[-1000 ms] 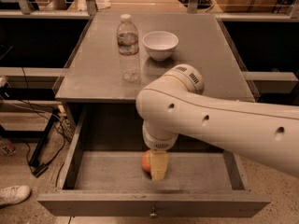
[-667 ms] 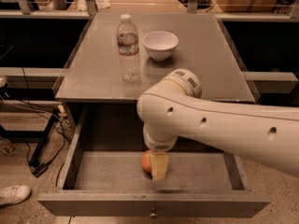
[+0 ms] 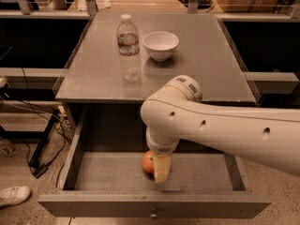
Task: Pick orange from top drawer and place on counter
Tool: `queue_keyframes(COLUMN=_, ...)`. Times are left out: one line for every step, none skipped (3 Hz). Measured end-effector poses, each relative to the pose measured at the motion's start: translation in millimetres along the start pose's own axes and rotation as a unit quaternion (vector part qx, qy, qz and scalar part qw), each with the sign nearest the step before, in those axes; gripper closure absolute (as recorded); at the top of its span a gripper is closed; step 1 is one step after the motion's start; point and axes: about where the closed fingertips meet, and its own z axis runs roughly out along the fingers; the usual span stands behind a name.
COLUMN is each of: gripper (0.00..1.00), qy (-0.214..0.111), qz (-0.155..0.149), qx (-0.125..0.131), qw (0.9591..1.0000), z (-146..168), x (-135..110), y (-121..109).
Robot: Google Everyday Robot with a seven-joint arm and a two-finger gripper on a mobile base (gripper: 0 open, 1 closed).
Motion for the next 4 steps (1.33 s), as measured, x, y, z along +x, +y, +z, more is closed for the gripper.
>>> queue_keyframes(gripper=0.00, qy=-0.011, qz=0.007, qx=-0.008, qw=0.9999, z=14, x=-7, y=-5)
queue_keyframes(gripper=0.00, qy=-0.016, qz=0.005, qx=-0.014, qw=0.9998, z=23, x=-13, y=-5)
queue_keyframes(gripper=0.00, qy=-0.023, qz=0.009, qx=-0.027, qw=0.9993, z=32, x=-22, y=1)
queue_keyframes(gripper=0.00, qy=-0.025, qz=0.011, qx=-0.041, qw=0.9988, z=44, x=-29, y=4)
